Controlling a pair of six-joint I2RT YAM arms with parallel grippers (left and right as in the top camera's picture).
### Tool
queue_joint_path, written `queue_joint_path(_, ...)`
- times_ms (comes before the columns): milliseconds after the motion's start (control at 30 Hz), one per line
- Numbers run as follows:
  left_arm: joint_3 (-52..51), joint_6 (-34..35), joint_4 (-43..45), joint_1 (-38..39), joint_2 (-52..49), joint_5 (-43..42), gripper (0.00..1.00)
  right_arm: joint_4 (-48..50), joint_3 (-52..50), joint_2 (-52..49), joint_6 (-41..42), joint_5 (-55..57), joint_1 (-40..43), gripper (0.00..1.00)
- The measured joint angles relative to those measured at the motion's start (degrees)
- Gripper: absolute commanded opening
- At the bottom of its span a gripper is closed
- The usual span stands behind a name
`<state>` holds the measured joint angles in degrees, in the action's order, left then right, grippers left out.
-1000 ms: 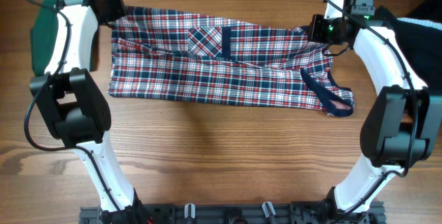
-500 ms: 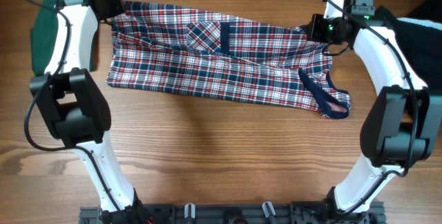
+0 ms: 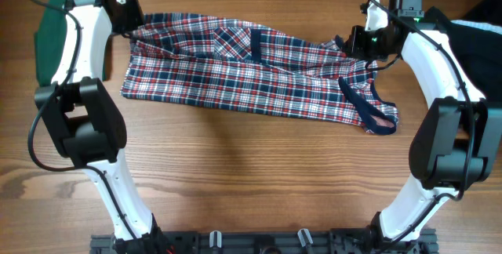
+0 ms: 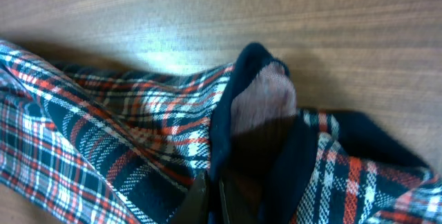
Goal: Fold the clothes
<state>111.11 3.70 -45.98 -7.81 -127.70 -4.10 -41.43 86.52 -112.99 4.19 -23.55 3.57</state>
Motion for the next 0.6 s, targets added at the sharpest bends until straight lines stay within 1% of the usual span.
queue_joint_path(300,0.0,0.0,-4.6,-0.4,1.6,0.0,0.04,-5.9,0.0,2.6,-0.4,-0.5,0.7,0.04)
queue_joint_path(600,0.0,0.0,-6.3,-3.6,2.9,-0.3,0.04,-9.7,-0.5,4.0,-0.3,-1.6,5.2,0.04)
